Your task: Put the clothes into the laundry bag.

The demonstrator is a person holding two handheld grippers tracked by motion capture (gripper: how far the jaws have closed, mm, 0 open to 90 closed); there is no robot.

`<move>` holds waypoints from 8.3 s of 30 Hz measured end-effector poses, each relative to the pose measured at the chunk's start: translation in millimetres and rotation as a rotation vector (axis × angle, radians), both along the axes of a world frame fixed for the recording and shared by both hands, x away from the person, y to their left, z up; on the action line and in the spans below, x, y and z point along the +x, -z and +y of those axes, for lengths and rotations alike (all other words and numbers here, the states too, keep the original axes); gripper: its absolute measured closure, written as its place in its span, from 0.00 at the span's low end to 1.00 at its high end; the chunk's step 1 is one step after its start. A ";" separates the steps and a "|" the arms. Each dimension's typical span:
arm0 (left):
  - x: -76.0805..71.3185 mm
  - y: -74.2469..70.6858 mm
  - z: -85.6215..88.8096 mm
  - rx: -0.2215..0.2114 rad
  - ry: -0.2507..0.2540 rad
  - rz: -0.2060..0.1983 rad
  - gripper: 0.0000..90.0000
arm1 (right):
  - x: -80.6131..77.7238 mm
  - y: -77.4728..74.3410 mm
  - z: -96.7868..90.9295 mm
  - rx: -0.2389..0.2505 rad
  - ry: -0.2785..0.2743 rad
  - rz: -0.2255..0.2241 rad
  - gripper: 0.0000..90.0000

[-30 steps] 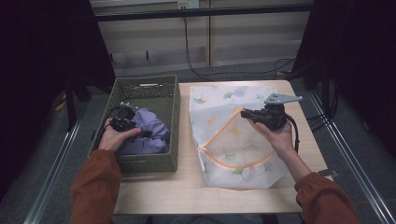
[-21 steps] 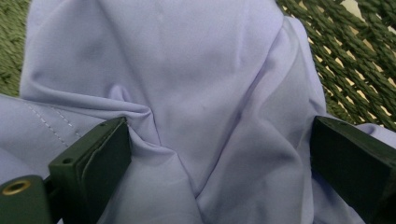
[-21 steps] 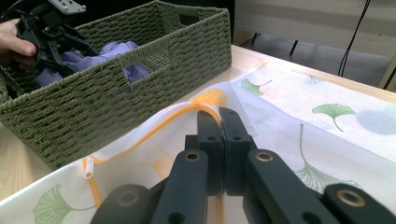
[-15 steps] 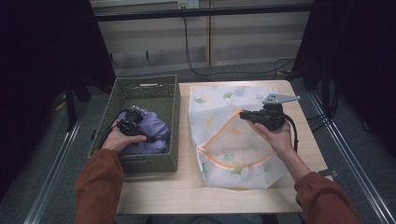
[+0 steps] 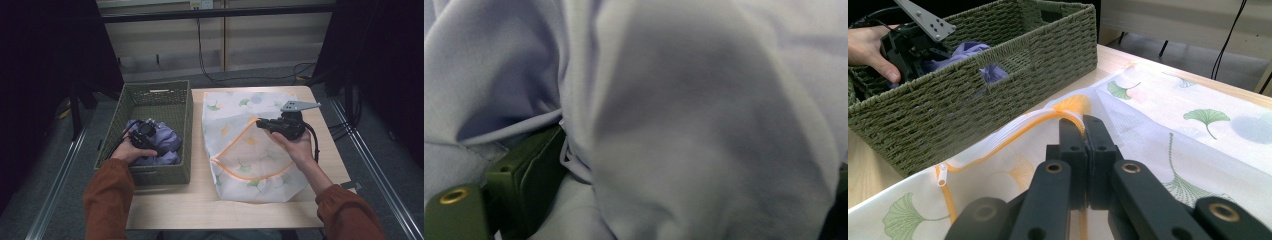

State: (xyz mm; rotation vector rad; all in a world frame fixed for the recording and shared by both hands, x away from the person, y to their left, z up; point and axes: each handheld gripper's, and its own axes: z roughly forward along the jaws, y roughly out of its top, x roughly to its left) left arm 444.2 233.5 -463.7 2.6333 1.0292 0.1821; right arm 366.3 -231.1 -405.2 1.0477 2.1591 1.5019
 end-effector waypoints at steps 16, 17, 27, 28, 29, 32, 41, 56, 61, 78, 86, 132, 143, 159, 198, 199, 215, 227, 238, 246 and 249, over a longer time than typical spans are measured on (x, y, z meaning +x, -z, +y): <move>-0.5 11.8 -1.7 0.072 -0.016 -0.007 0.02 | 0.0 0.9 1.0 -0.006 -0.013 0.010 0.99; 0.6 10.0 -1.6 0.078 -0.019 -0.003 0.05 | 0.1 1.0 1.3 -0.007 -0.014 0.007 0.99; 1.9 -1.6 0.4 0.090 -0.095 0.009 0.47 | -0.9 0.4 2.0 -0.015 -0.027 0.007 0.99; 1.8 -2.6 0.6 0.093 -0.100 0.012 0.51 | -0.7 0.5 1.8 -0.016 -0.025 0.007 0.99; 1.3 -2.7 0.6 0.087 -0.101 0.013 0.53 | -0.6 0.6 1.8 -0.016 -0.026 0.007 0.99; 0.7 -6.0 0.6 0.107 -0.076 0.011 0.63 | -0.3 0.9 1.9 -0.018 -0.026 0.008 0.99; -3.9 -19.3 2.6 0.034 -0.111 -0.054 0.83 | -0.4 1.9 3.4 -0.028 -0.026 0.011 0.99; -9.2 -44.3 15.8 -0.119 -0.170 -0.209 0.84 | -1.8 -0.2 2.0 -0.025 -0.023 0.007 1.00; -12.5 -51.5 19.9 -0.170 -0.187 -0.242 0.84 | -1.8 -0.5 1.5 -0.025 -0.017 0.005 1.00; -31.7 -68.5 29.7 -0.352 -0.214 -0.418 0.84 | -3.6 -2.5 -0.3 -0.026 -0.021 -0.008 1.00; -39.5 -80.9 35.5 -0.414 -0.215 -0.469 0.84 | -4.6 -4.0 -2.3 -0.031 -0.017 -0.016 1.00; -69.4 -129.5 46.0 -0.648 -0.204 -0.629 0.84 | -5.8 -4.7 -0.6 -0.027 -0.029 -0.022 1.00; -76.3 -139.2 44.7 -0.680 -0.231 -0.691 0.84 | -5.8 -3.7 1.5 -0.031 -0.040 -0.024 1.00; -94.0 -164.7 38.8 -0.733 -0.182 -0.761 0.84 | -6.5 -3.6 2.6 -0.033 -0.046 -0.023 1.00; -128.7 -207.9 20.9 -0.798 -0.043 -0.826 0.84 | -7.7 -3.8 4.4 -0.038 -0.059 -0.022 1.00; -129.3 -208.6 21.0 -0.793 -0.037 -0.824 0.84 | -7.7 -3.7 4.3 -0.033 -0.061 -0.021 1.00; -137.7 -213.8 2.5 -0.846 0.029 -0.795 0.84 | -7.6 -3.1 5.4 -0.030 -0.068 -0.017 1.00; -140.1 -216.0 -26.5 -0.842 0.108 -0.754 0.85 | -7.1 -2.9 5.5 -0.029 -0.070 -0.017 1.00; -136.9 -217.1 -66.5 -0.864 0.200 -0.716 0.85 | -5.7 -2.7 4.3 -0.021 -0.071 -0.016 1.00; -137.4 -206.8 -82.3 -0.872 0.231 -0.666 0.84 | -6.3 -3.5 4.8 -0.016 -0.075 -0.017 1.00; -138.8 -205.3 -86.8 -0.875 0.236 -0.656 0.84 | -5.9 -3.3 5.1 -0.015 -0.077 -0.018 1.00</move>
